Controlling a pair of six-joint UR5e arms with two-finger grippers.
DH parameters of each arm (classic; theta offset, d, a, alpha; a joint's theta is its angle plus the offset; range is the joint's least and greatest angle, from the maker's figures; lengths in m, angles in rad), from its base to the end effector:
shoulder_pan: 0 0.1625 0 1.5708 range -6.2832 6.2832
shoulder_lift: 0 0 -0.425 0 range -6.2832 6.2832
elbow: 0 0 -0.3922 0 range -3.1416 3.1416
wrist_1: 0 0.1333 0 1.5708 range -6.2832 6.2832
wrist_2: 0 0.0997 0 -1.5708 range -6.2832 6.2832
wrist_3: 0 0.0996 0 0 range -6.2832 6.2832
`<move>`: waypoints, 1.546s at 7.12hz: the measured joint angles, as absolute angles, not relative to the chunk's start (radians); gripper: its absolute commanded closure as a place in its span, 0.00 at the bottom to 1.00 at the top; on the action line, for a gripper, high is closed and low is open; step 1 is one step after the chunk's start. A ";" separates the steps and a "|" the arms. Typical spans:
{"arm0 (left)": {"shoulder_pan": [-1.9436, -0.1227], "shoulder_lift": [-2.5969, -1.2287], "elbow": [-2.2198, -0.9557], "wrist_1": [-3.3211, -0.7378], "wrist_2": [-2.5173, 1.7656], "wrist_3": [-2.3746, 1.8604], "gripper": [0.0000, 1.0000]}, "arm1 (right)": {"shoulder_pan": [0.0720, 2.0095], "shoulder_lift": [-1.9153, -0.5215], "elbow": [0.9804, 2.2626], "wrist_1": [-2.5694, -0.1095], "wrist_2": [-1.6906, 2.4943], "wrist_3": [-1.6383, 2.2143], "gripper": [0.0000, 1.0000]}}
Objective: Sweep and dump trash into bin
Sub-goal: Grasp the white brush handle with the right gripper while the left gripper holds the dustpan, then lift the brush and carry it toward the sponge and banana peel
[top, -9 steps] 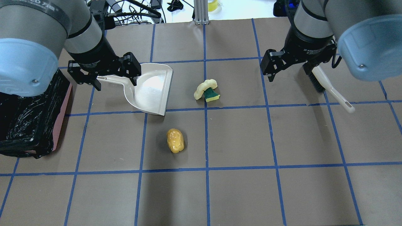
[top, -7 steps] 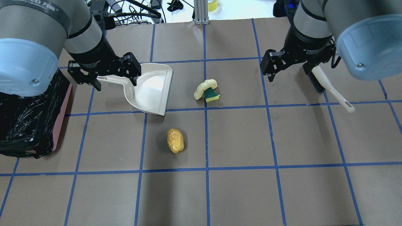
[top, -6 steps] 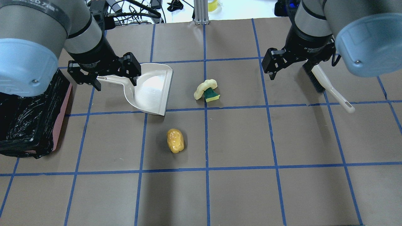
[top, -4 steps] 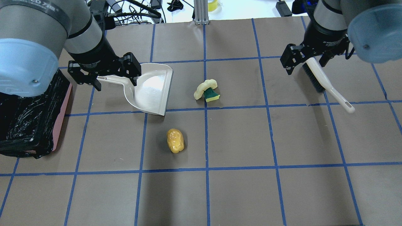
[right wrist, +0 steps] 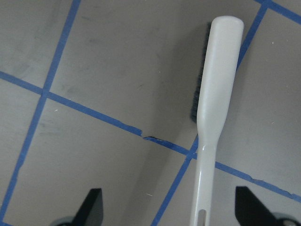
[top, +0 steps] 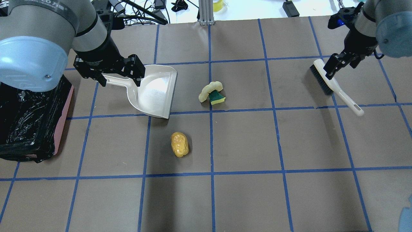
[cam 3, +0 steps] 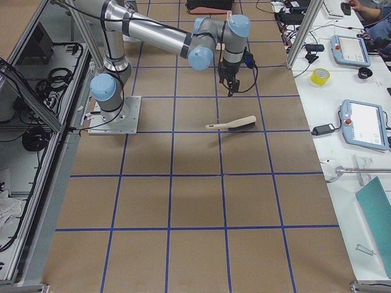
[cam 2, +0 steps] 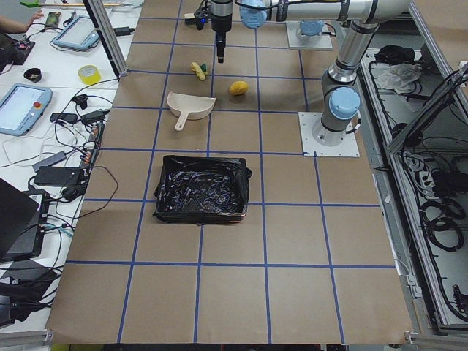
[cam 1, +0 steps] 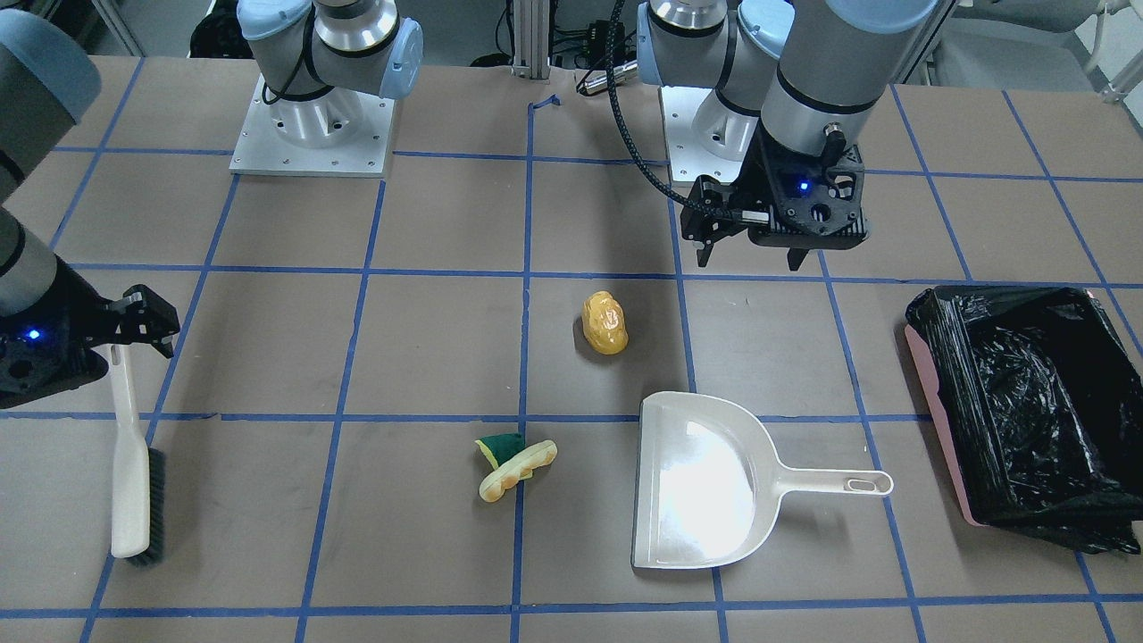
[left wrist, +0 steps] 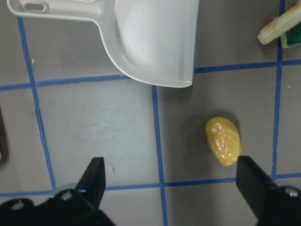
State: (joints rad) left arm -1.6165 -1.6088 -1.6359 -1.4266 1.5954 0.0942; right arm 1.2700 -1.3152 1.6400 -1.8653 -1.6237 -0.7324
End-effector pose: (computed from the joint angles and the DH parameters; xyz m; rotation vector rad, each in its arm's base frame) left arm -0.1540 -0.5035 0.4514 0.2170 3.1078 -0.0631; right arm -0.0483 -0.5879 0.3461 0.6670 -3.0371 -0.0816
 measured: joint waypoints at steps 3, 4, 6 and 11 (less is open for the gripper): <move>-1.598 -1.721 -1.633 -1.257 1.595 0.549 0.00 | 1.182 -1.219 1.758 -2.049 -1.648 -0.873 0.01; -1.568 -1.749 -1.630 -1.234 1.590 0.679 0.00 | 1.162 -1.216 1.797 -2.065 -1.656 -0.883 0.09; -1.508 -1.799 -1.623 -1.201 1.585 0.992 0.00 | 1.142 -1.221 1.835 -2.065 -1.662 -0.888 0.81; -1.395 -1.985 -1.578 -1.081 1.561 1.694 0.00 | 1.138 -1.245 1.827 -2.078 -1.685 -0.845 1.00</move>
